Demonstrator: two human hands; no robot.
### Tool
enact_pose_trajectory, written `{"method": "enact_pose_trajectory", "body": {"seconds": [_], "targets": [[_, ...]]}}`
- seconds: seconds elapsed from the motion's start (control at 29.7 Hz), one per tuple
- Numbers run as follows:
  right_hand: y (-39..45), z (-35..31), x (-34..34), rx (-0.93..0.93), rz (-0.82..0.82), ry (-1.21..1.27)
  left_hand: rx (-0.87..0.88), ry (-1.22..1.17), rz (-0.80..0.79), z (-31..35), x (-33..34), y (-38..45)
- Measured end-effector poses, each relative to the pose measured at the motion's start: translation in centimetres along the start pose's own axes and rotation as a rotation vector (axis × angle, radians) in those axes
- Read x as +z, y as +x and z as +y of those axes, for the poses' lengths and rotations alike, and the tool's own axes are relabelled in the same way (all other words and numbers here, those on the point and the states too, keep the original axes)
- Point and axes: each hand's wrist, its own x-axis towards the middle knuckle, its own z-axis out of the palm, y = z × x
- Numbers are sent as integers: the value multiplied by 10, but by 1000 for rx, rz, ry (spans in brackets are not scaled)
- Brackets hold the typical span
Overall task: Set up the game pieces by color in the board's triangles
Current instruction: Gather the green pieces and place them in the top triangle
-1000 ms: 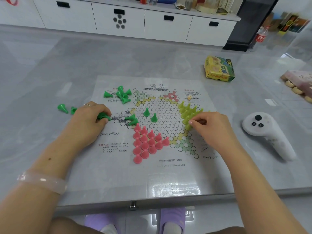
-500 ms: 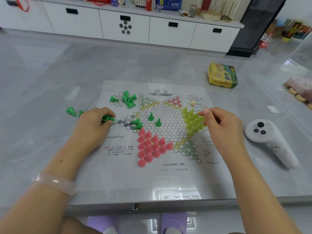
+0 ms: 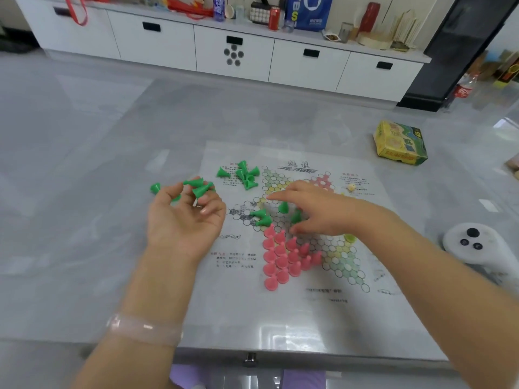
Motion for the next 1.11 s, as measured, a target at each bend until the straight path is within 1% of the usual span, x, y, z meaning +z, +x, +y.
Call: {"method": "enact_pose_trajectory", "body": {"seconds": [0.07, 0.24, 0.34, 0.47, 0.64, 0.67, 0.74, 0.81, 0.84, 0.94, 0.98, 1.04, 1.08, 1.11], "targets": [[10, -2, -1, -45, -24, 22, 18, -13, 9, 4, 1, 3], [33, -14, 1, -174, 17, 29, -17, -26, 14, 12, -1, 6], [41, -19, 1, -215, 37, 20, -21, -50, 56, 17, -2, 7], [45, -25, 3, -210, 94, 51, -4, -62, 125, 21, -2, 10], [50, -22, 4, -151, 169, 126, 19, 82, 209, 13, 1, 14], [51, -21, 4, -126, 188, 172, 21, 94, 215, 10, 1, 15], [49, -23, 0, -86, 238, 372, -25, 128, 215, 4, 0, 15], [45, -35, -8, -117, 271, 610, -126, 174, 213, -1, -1, 15], [43, -43, -13, -164, 279, 657, -169, 180, 201, -3, -1, 15], [41, -62, -23, -268, 252, 567, -219, 159, 136, -7, 2, 13], [41, -63, -26, -272, 256, 538, -212, 148, 135, -8, 2, 14], [38, -62, -30, -242, 330, 461, -173, 136, 164, -6, 3, 15], [35, -59, -31, -218, 370, 379, -143, 158, 183, -5, 3, 16], [31, -56, -31, -198, 372, 286, -108, 193, 199, -4, 3, 18]]}}
